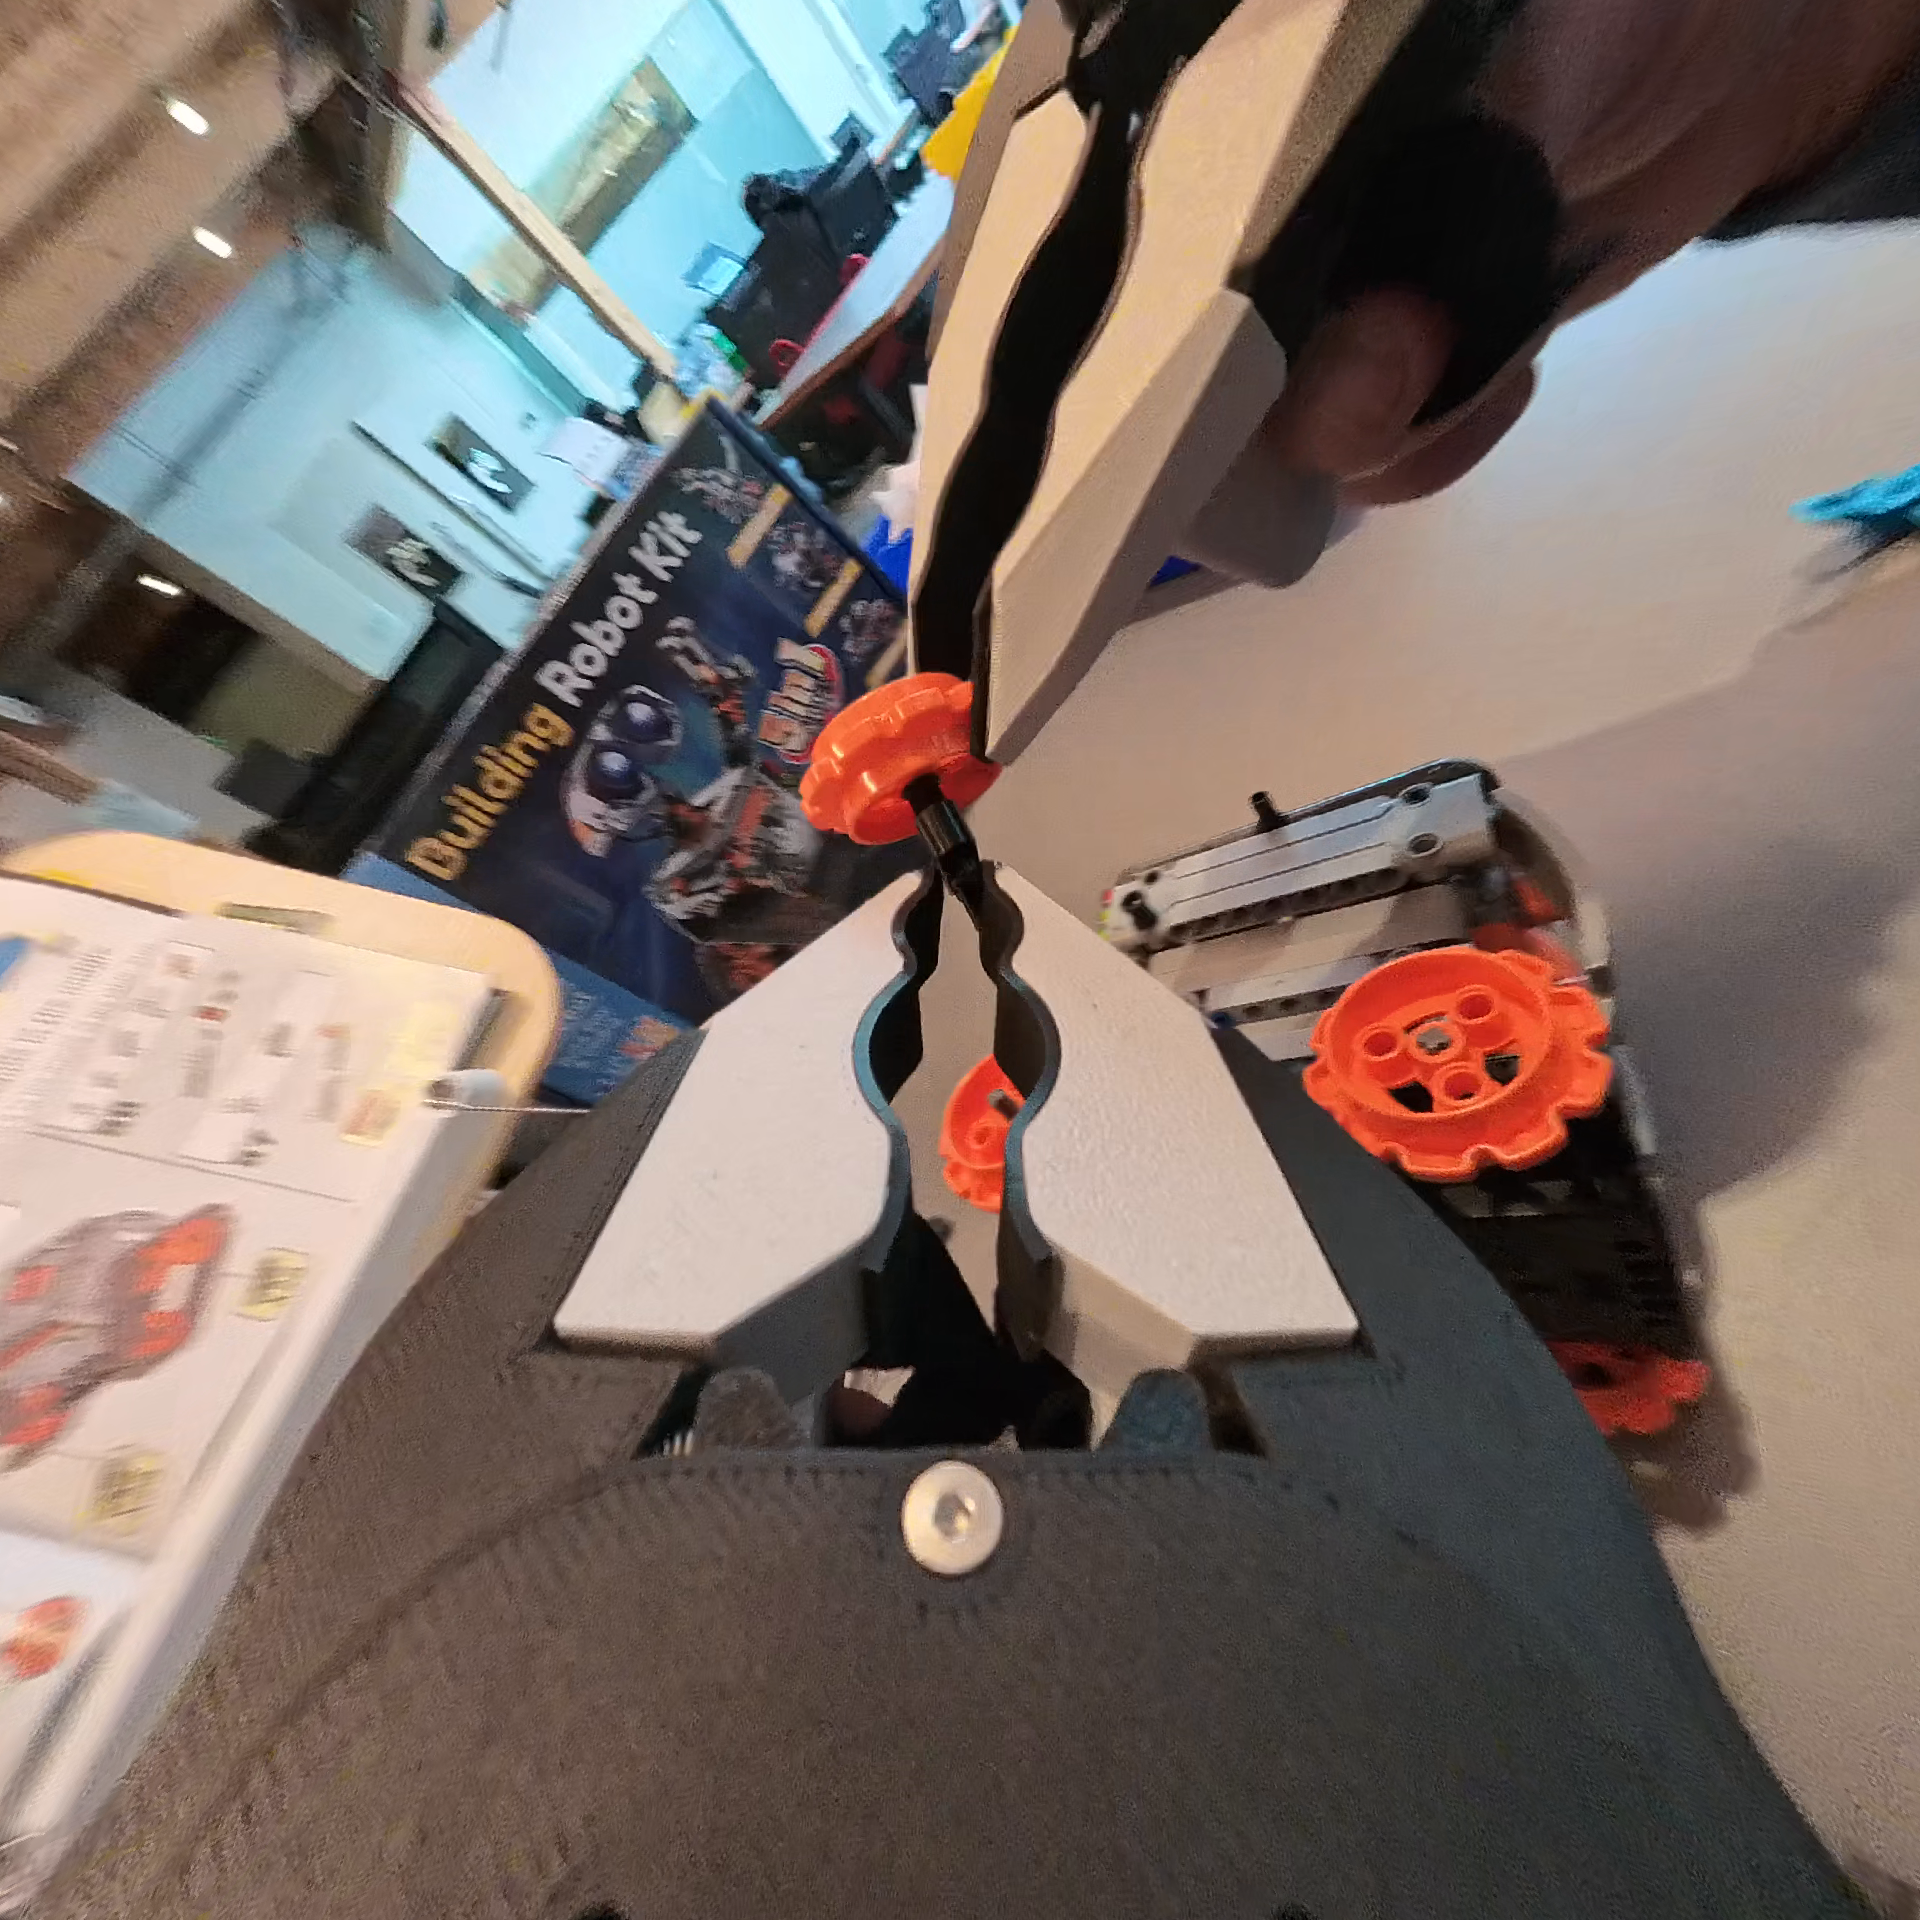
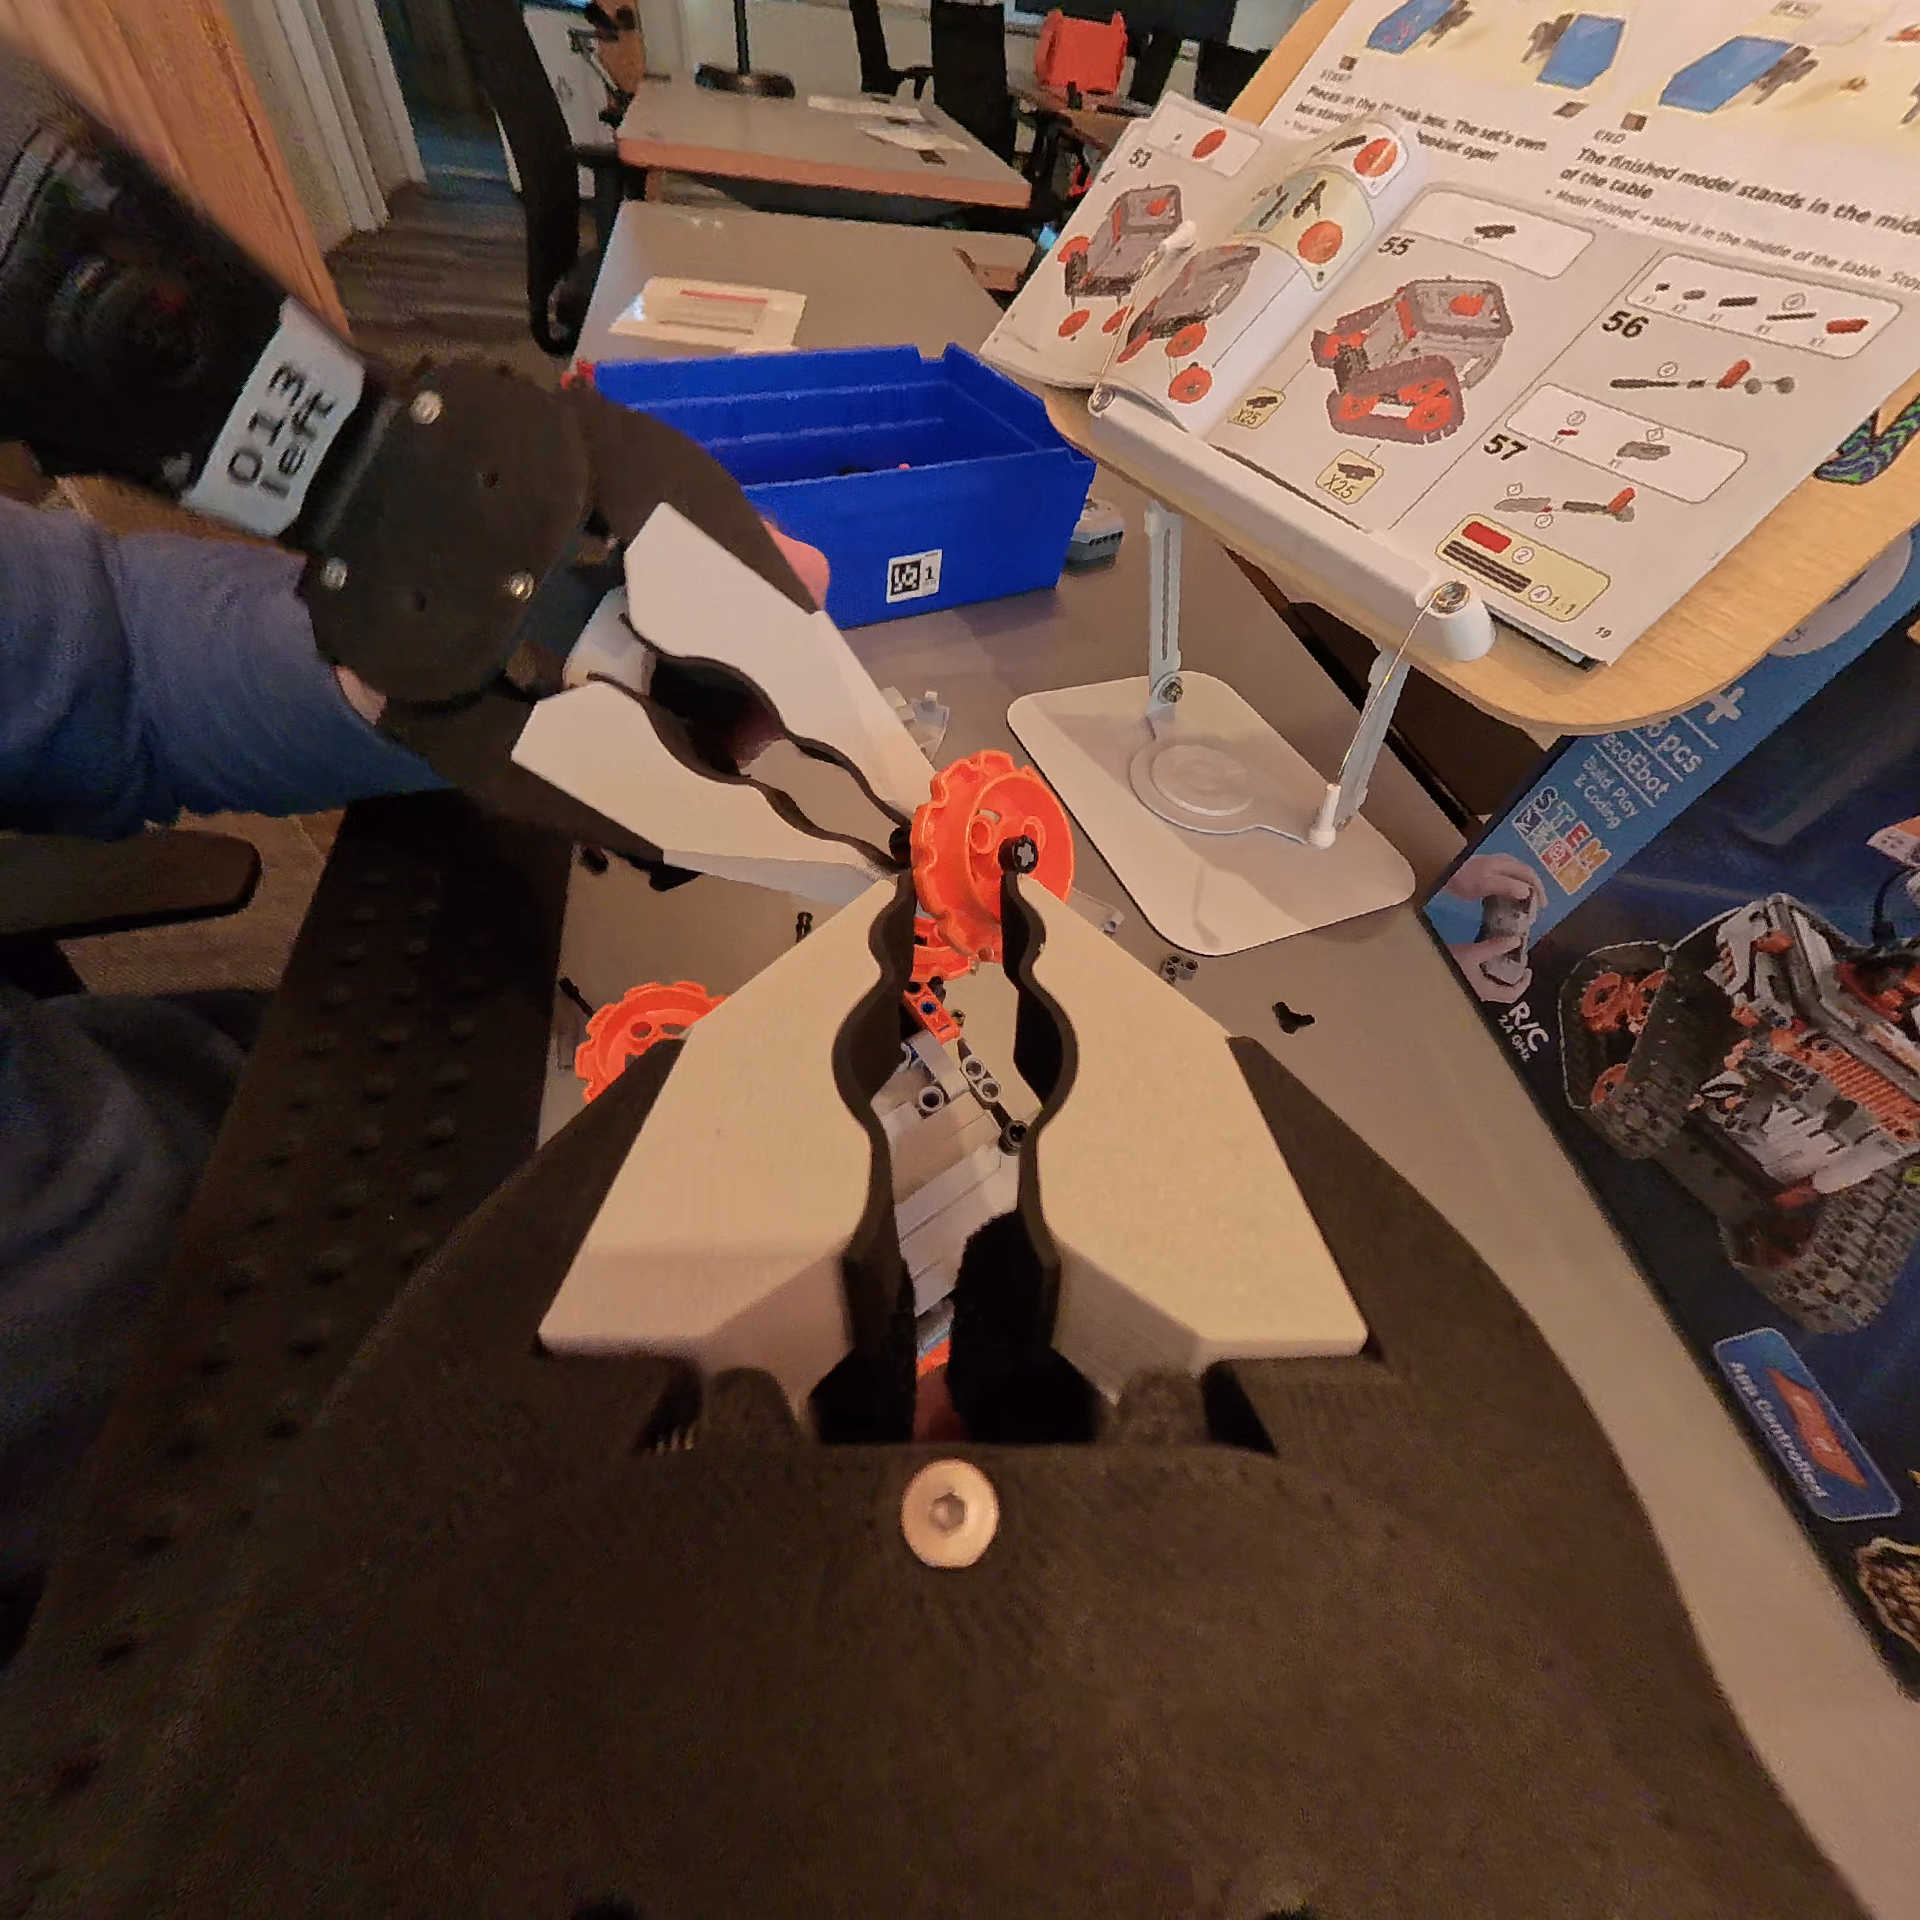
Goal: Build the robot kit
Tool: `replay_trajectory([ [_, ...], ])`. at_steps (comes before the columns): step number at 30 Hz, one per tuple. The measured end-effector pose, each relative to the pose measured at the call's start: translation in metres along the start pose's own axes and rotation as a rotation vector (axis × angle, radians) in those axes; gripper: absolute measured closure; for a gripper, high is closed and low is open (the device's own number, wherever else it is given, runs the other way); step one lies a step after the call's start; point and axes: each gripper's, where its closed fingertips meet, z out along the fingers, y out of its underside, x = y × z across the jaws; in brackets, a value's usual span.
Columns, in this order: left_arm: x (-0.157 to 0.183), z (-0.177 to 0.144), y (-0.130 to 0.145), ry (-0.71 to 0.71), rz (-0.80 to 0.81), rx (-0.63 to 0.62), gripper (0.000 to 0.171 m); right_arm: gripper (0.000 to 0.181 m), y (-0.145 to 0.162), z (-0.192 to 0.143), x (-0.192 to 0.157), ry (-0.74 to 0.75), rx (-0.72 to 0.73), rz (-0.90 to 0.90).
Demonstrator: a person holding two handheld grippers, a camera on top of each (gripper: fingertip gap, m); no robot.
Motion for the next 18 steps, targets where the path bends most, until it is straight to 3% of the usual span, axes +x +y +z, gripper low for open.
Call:
replay_trajectory([
  [4,-0.010,0.000,-0.002,-0.197,0.313,-0.060,0.166,0.164,-0.003,-0.002,0.002,-0.005,0.037,0.052],
  [5,-0.012,0.000,-0.003,-0.229,0.353,-0.063,0.167,0.154,-0.004,-0.003,0.003,-0.007,0.044,0.066],
  [8,-0.020,-0.001,-0.006,-0.311,0.461,-0.079,0.167,0.153,-0.004,-0.006,0.009,0.011,0.056,0.120],
  [12,-0.029,-0.004,-0.016,-0.425,0.657,-0.085,0.167,0.137,-0.003,-0.008,0.014,-0.017,0.090,0.262],
  [15,-0.033,-0.002,-0.017,-0.460,0.741,-0.111,0.167,0.131,-0.004,-0.006,0.012,-0.079,0.149,0.393],
  [18,-0.034,0.004,-0.017,-0.462,0.790,-0.134,0.167,0.128,0.001,0.004,0.014,-0.047,0.156,0.463],
])
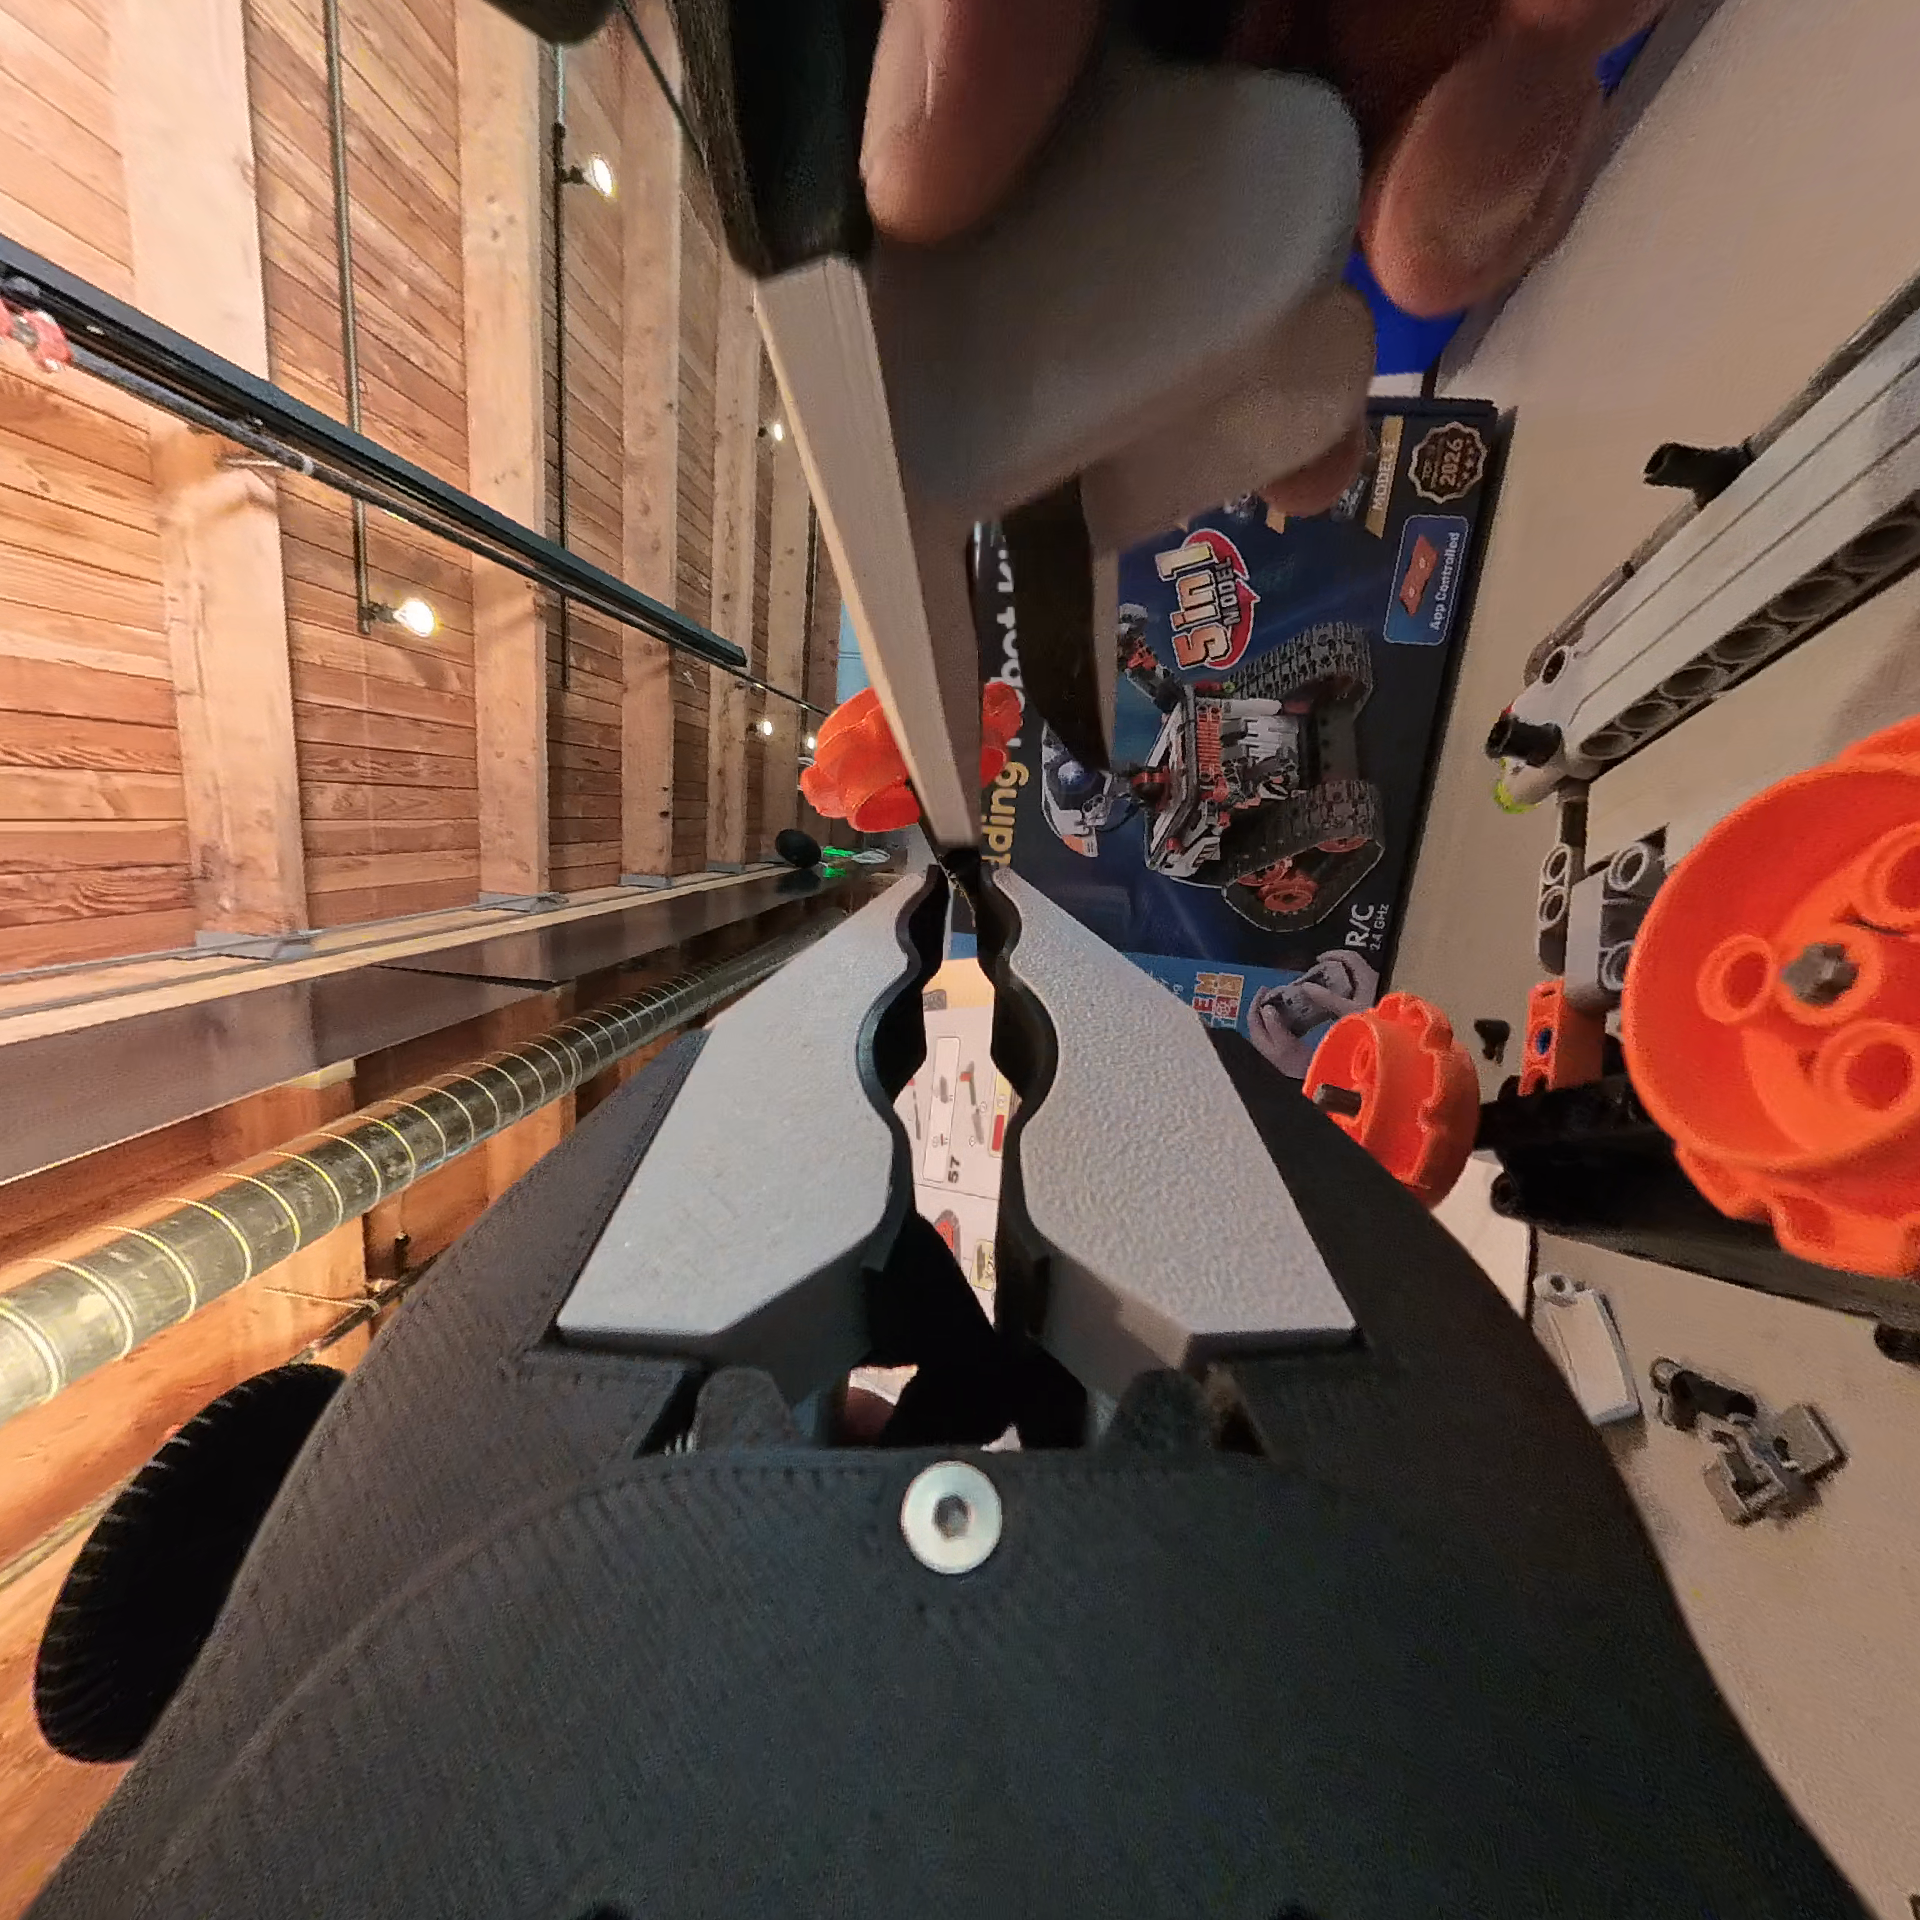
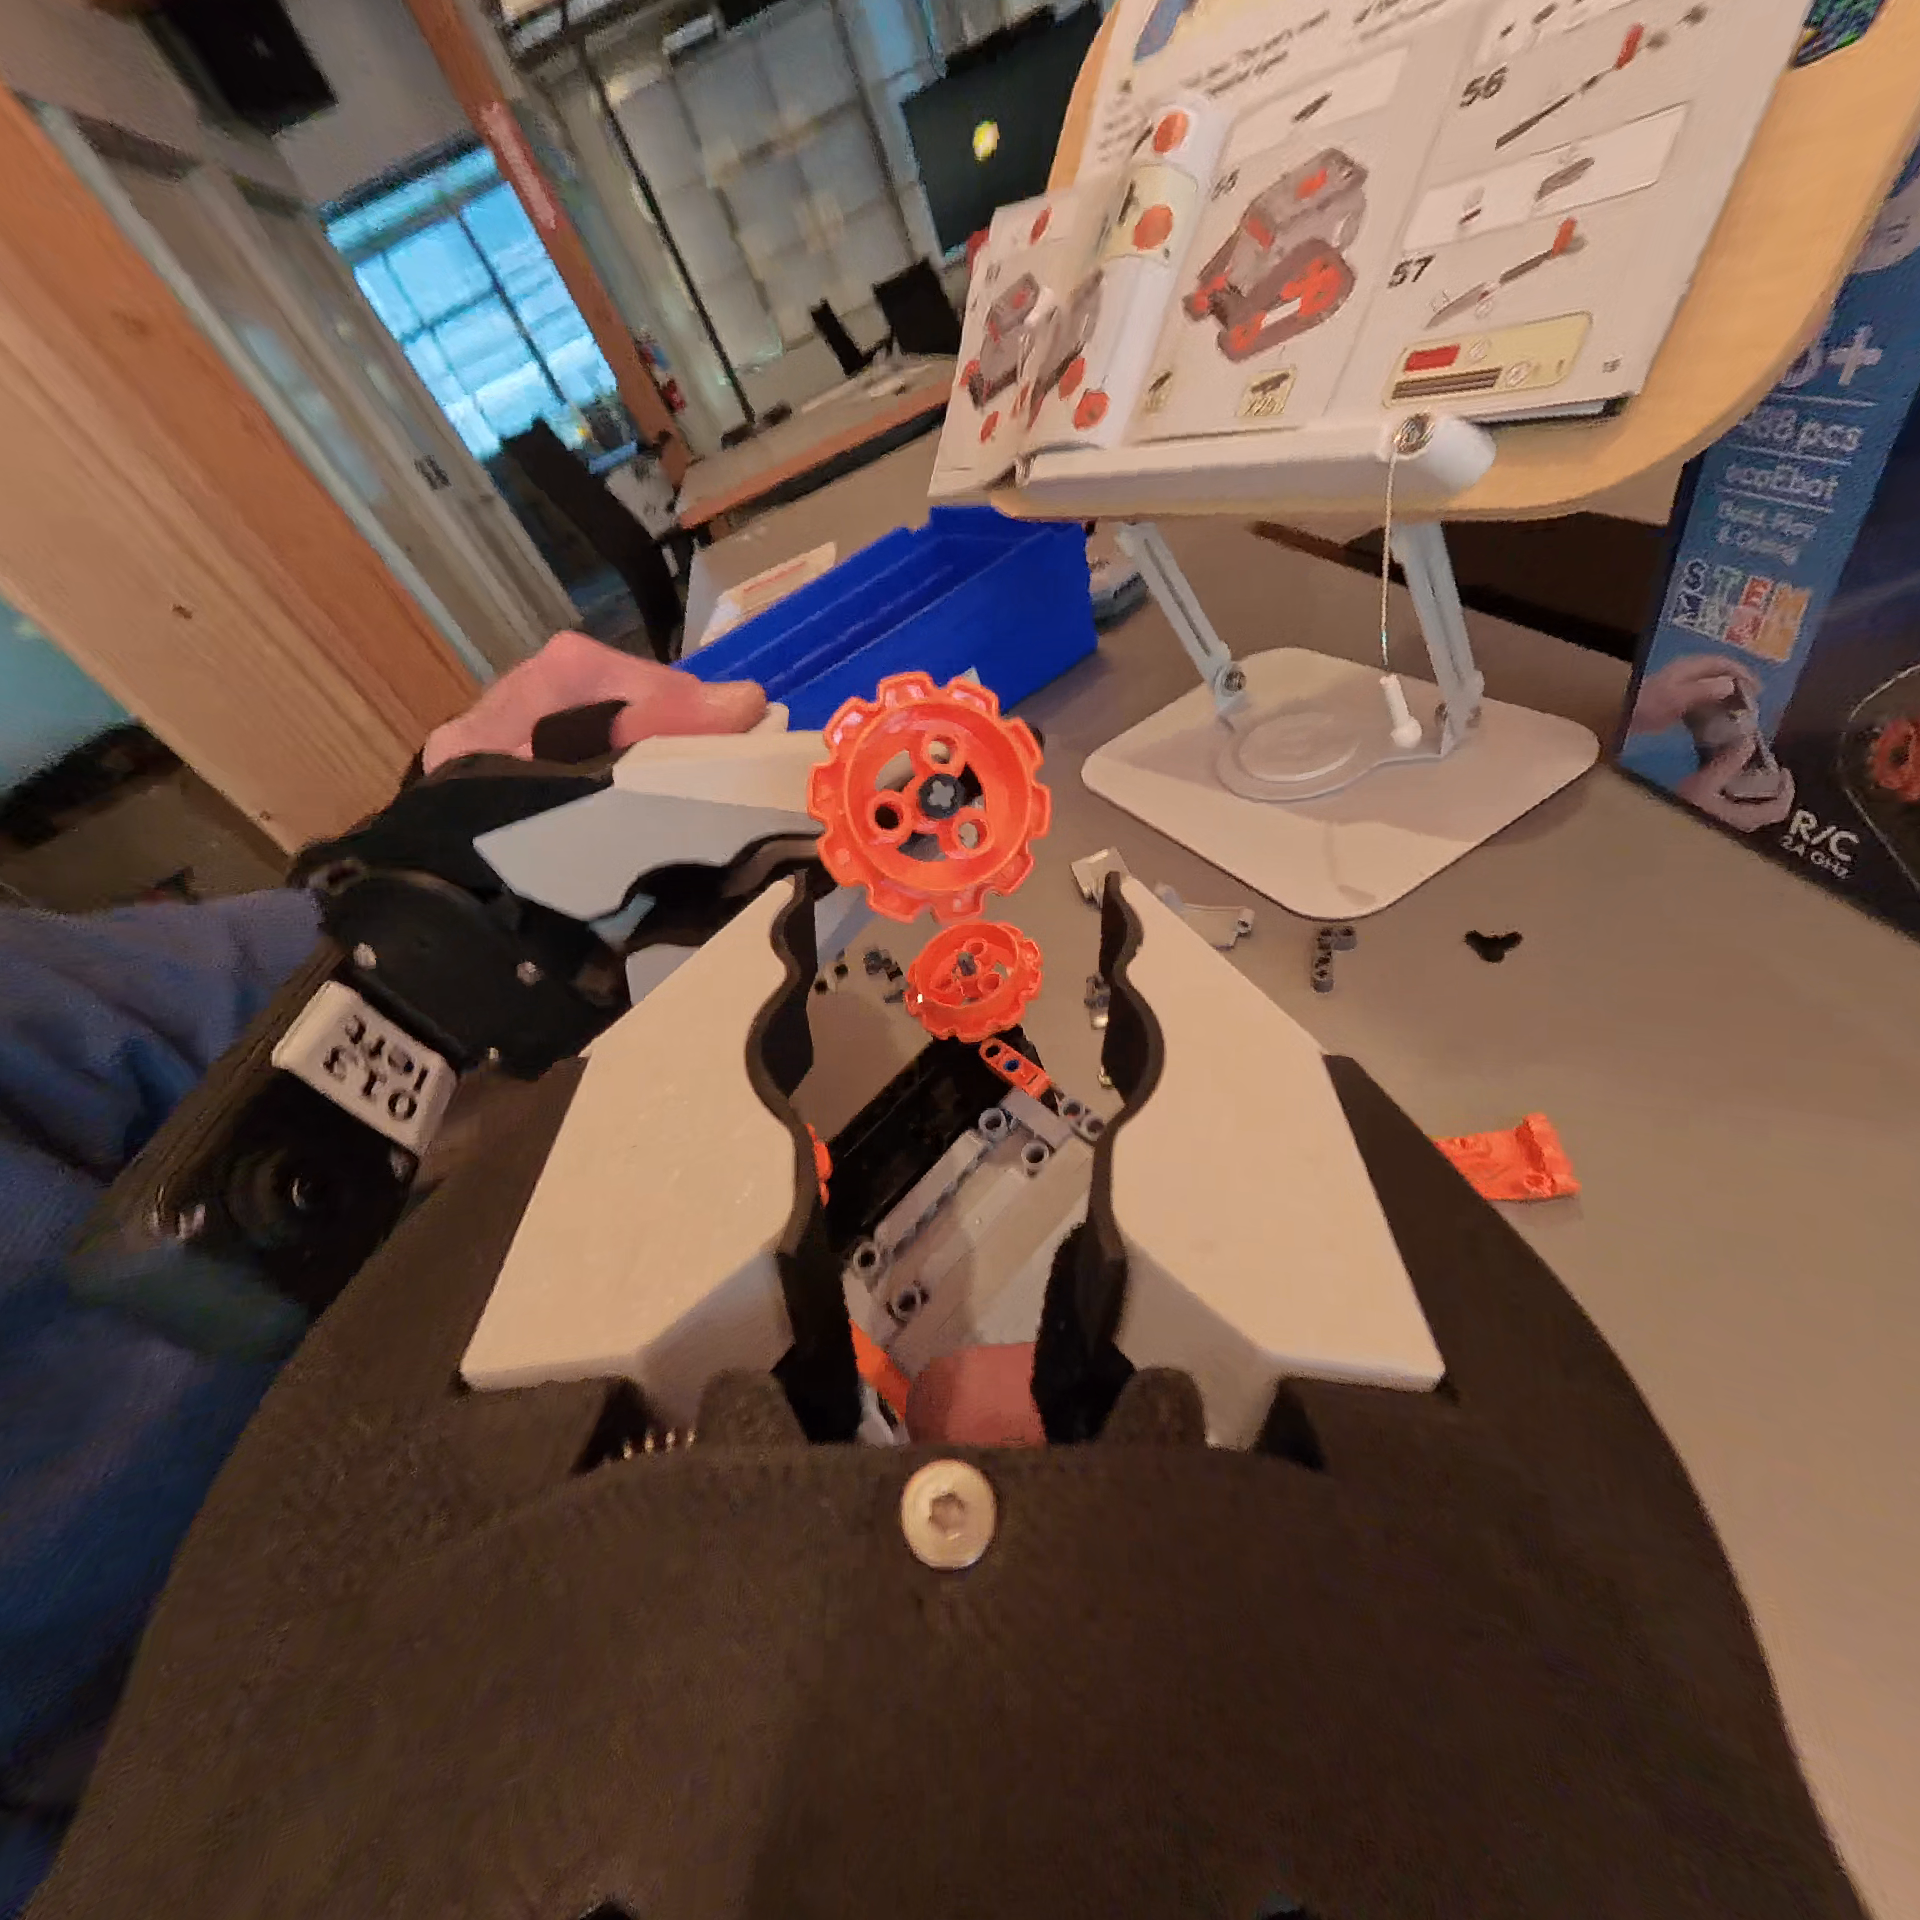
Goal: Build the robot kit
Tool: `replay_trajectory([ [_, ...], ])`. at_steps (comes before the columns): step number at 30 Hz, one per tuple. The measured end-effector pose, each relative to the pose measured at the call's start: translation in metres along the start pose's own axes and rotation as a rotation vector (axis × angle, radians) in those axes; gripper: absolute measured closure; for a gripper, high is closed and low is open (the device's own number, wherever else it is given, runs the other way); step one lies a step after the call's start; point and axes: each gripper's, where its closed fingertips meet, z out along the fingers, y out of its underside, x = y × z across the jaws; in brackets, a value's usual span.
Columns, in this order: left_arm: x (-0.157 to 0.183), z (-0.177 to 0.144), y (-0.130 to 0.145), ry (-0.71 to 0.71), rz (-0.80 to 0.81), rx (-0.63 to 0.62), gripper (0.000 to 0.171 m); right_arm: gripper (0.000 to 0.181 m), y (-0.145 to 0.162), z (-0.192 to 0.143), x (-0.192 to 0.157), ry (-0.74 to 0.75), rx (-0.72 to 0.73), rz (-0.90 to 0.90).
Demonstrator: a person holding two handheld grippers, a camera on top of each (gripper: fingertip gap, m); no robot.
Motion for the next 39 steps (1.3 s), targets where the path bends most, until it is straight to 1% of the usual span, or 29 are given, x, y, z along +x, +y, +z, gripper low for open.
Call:
replay_trajectory([
  [2,0.000,0.004,0.002,-0.001,0.005,-0.022,0.167,0.143,-0.004,0.003,0.001,0.004,0.056,0.043],
  [4,-0.004,0.008,0.003,-0.002,-0.023,-0.035,0.167,0.153,-0.003,0.005,0.000,0.001,0.072,0.052],
  [10,-0.012,0.018,0.004,-0.041,-0.036,-0.064,0.169,0.166,-0.023,0.001,0.004,-0.004,0.241,0.124],
  [11,-0.010,0.020,0.004,-0.032,-0.032,-0.067,0.171,0.161,-0.026,-0.001,0.003,-0.011,0.266,0.134],
  [12,-0.008,0.022,0.003,-0.028,-0.018,-0.063,0.171,0.161,-0.029,-0.002,0.004,-0.004,0.280,0.135],
  [13,-0.006,0.022,0.000,-0.029,-0.003,-0.052,0.171,0.172,-0.032,-0.005,0.007,0.017,0.302,0.125],
  [14,-0.005,0.022,-0.004,-0.037,0.007,-0.034,0.171,0.178,-0.033,-0.005,0.007,0.027,0.307,0.115],
  [16,0.001,0.024,-0.004,-0.005,0.011,-0.035,0.171,0.176,-0.026,-0.004,0.012,0.055,0.248,0.105],
  [17,0.004,0.024,-0.001,0.013,0.007,-0.035,0.171,0.180,-0.022,-0.005,0.016,0.059,0.224,0.103],
  [19,0.007,0.018,0.001,0.051,-0.025,-0.007,0.171,0.181,-0.011,-0.010,0.024,0.064,0.146,0.091],
  [20,0.006,0.016,0.007,0.057,-0.056,-0.020,0.171,0.181,-0.009,-0.015,0.033,0.100,0.131,0.065],
  [22,0.007,0.011,0.023,0.103,-0.143,-0.054,0.171,0.179,-0.003,-0.021,0.051,0.173,0.056,0.009],
  [24,0.016,0.003,0.038,0.167,-0.199,-0.078,0.171,0.175,-0.003,-0.027,0.067,0.219,0.011,-0.039],
  [27,0.032,-0.005,0.066,0.234,-0.331,-0.129,0.168,0.177,-0.002,-0.029,0.097,0.312,-0.074,-0.115],
  [30,0.041,-0.011,0.094,0.252,-0.384,-0.187,0.167,0.174,0.004,-0.025,0.119,0.356,-0.159,-0.154],
  [32,0.044,-0.016,0.099,0.283,-0.440,-0.174,0.168,0.171,0.005,-0.021,0.128,0.349,-0.179,-0.147],
  [35,0.050,-0.018,0.112,0.318,-0.487,-0.197,0.167,0.169,0.004,-0.015,0.145,0.346,-0.186,-0.153],
  [37,0.060,-0.019,0.120,0.362,-0.506,-0.218,0.166,0.163,0.011,-0.009,0.155,0.350,-0.253,-0.170],
  [39,0.075,-0.020,0.124,0.432,-0.521,-0.221,0.164,0.165,0.022,-0.002,0.163,0.346,-0.335,-0.222],
])
